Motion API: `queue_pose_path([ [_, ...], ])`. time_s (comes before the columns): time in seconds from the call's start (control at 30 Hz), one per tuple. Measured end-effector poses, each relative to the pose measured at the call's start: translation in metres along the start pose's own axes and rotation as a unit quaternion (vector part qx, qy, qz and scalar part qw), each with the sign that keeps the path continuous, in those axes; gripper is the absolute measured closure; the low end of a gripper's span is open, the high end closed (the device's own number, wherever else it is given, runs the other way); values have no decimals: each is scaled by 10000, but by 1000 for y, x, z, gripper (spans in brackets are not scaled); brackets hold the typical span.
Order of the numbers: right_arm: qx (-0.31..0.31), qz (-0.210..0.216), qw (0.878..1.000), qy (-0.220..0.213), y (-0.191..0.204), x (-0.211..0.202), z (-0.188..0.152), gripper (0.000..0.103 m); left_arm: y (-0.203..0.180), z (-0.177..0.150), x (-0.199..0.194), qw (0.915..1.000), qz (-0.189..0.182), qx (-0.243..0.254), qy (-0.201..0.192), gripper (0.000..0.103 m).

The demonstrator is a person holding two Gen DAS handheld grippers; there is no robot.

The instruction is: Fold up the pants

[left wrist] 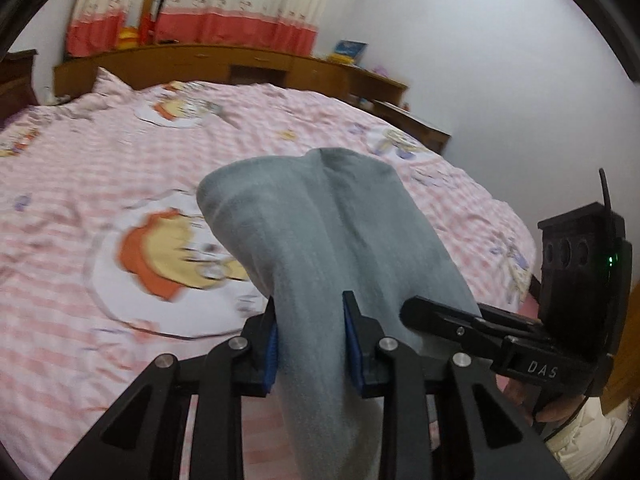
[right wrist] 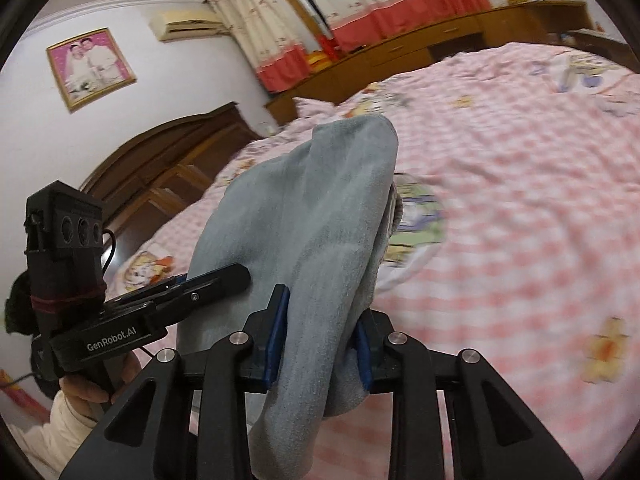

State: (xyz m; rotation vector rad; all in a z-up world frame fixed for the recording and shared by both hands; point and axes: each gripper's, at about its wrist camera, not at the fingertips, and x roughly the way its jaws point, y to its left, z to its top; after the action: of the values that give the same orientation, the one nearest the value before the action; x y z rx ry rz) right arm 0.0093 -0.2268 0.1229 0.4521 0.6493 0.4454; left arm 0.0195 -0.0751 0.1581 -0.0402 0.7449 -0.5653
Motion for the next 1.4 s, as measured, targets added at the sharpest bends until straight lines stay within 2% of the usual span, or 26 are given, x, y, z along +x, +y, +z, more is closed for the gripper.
queue_pose_path([
  [0.13,32,101,9999,130,24,37,1,73,48,6,-12,9998,147,-159,-1,75],
  [0.3,184,-32,9986,488,24,84,-7,72,99,-5,-5,9982,234,-542,124,75],
  [0.43,190,-213,9966,773,14,115,-16,72,123,-23,19,9970,326,-648,266,75],
  [0.57,-8,-583,9929,1039,0,142,-27,68,153,-44,49,9916,256,-1134,563,72],
  [0.67,-108,-590,9922,1092,-4,144,-30,65,165,-58,59,9900,372,-1237,570,56],
  [0.7,-147,-634,9916,1117,-2,142,-29,65,168,-61,58,9888,469,-1294,572,46],
  [0.77,-224,-765,9908,1094,3,134,-25,65,168,-61,53,9864,548,-1427,611,43],
  [0.87,-270,-954,9915,838,14,107,-16,65,161,-56,35,9854,731,-1448,526,45],
  [0.93,-263,-784,9941,705,21,91,-13,66,152,-52,19,9869,678,-1432,305,44],
  [1.0,-396,-451,9959,681,32,80,-14,71,141,-52,2,9873,515,-1505,50,45],
  [1.07,-555,-219,9950,805,42,78,-20,76,129,-56,-13,9873,306,-1546,-216,58],
  [1.1,-643,-193,9936,907,45,80,-24,78,125,-57,-15,9872,255,-1553,-243,74],
  [1.13,-758,-244,9918,1001,46,85,-31,79,121,-60,-15,9872,178,-1566,-236,78],
  [1.2,-869,-577,9874,1192,41,95,-42,83,116,-66,-10,9880,182,-1528,-104,78],
  [1.27,-784,-825,9835,1408,27,107,-53,87,116,-76,6,9877,396,-1492,248,78],
  [1.33,-651,-867,9837,1432,17,110,-58,100,120,-85,18,9845,476,-1606,521,80],
  [1.4,-476,-742,9864,1391,10,109,-57,103,127,-92,25,9807,495,-1809,560,85],
])
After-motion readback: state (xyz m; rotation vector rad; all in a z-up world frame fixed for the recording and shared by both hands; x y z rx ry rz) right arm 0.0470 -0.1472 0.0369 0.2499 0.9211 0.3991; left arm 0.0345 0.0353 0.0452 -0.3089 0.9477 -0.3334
